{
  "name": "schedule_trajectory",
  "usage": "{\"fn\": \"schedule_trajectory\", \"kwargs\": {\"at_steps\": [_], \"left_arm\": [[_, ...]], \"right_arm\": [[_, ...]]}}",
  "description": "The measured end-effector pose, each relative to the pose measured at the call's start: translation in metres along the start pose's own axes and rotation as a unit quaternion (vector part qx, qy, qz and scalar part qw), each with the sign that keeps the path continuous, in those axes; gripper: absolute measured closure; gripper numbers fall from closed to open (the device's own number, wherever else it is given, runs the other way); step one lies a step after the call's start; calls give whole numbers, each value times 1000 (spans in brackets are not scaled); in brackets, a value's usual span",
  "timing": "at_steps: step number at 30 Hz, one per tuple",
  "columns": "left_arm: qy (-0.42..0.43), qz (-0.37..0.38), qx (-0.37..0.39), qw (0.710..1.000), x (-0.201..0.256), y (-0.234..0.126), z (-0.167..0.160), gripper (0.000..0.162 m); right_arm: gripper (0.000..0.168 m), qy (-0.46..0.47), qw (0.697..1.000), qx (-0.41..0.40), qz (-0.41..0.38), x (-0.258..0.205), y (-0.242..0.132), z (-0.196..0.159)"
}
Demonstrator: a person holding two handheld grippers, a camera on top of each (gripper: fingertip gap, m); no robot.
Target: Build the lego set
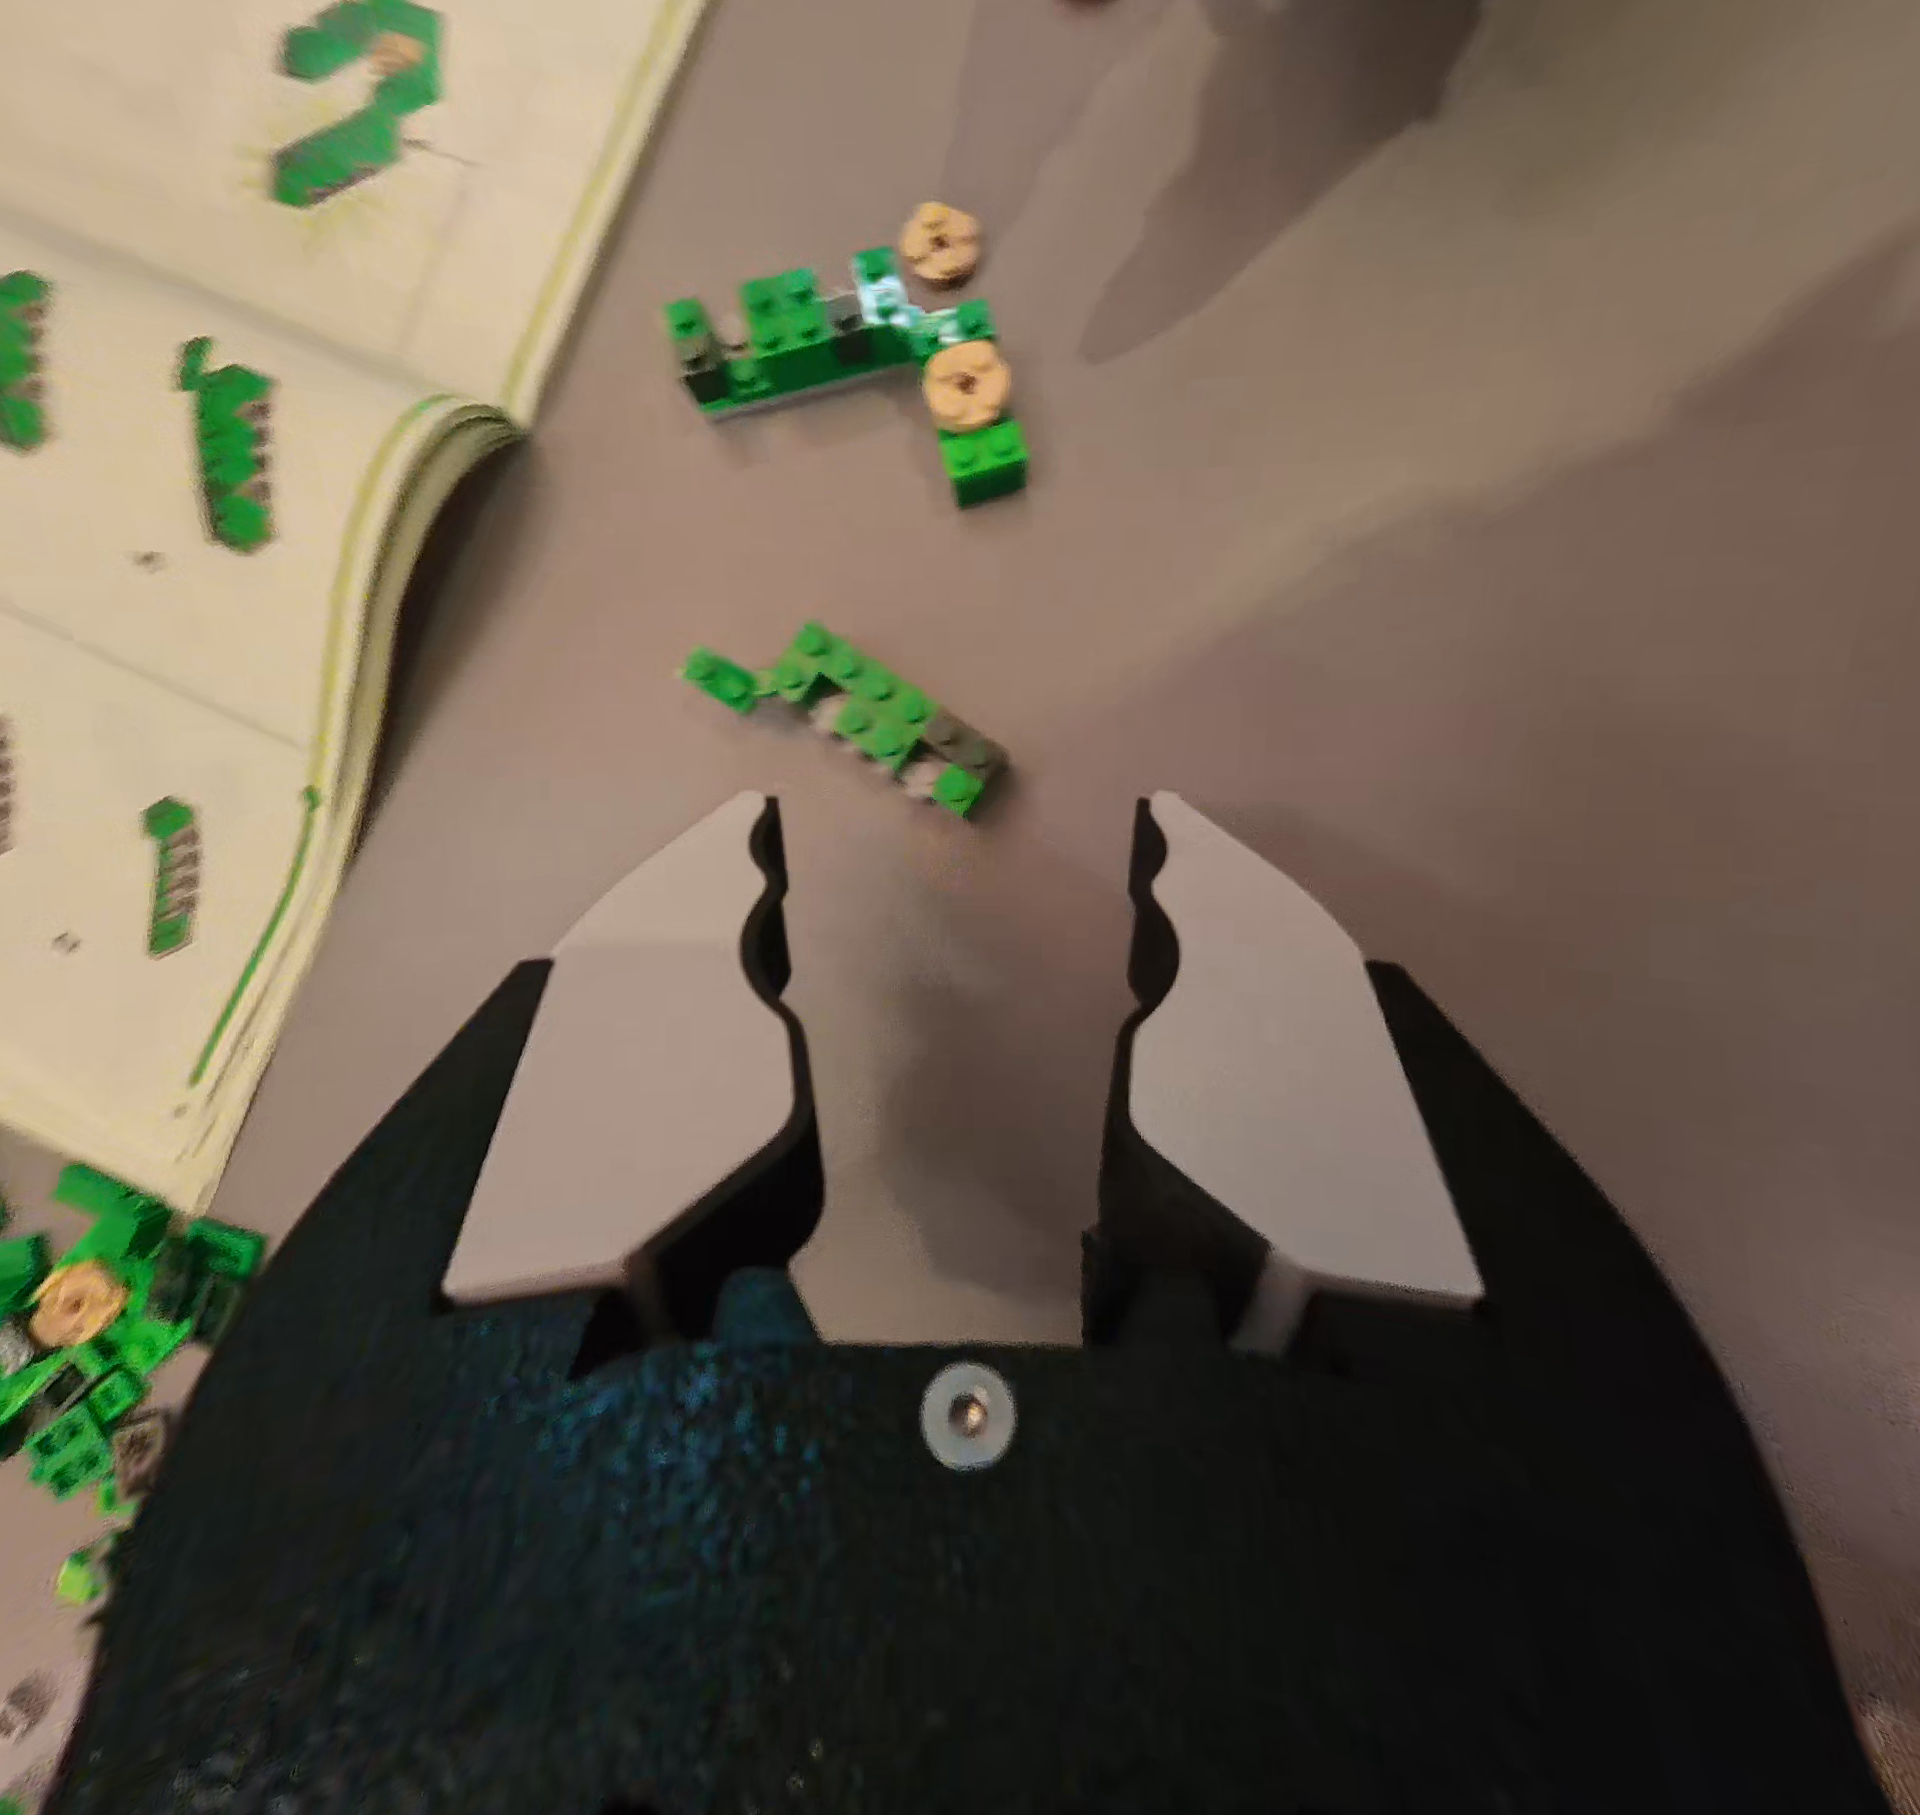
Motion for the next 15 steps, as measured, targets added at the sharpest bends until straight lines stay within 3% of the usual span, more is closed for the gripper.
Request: {"fn": "schedule_trajectory", "kwargs": {"at_steps": [1, 8, 15], "left_arm": [[-12, 8, 2, 1000, -2, 1, -1, 100], [-69, 11, -9, 998, -1, 17, -1, 95], [-78, -34, 13, 996, 10, 22, 2, 95]], "right_arm": [[141, 0, 1000, 0, 0, 0, 0, 0], [141, -1, 1000, -1, 0, 0, 0, 0], [141, -1, 1000, -1, 0, 0, 0, 0]]}}
Point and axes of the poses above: each gripper's, where its closed fingertips meet, y out along the fingers, z out of its top, x = y × z across the jaws, the point moved 8 cm from there along -y, back along the fingers, and after that the axes turned 15 degrees about -x, right-handed, at the moved point
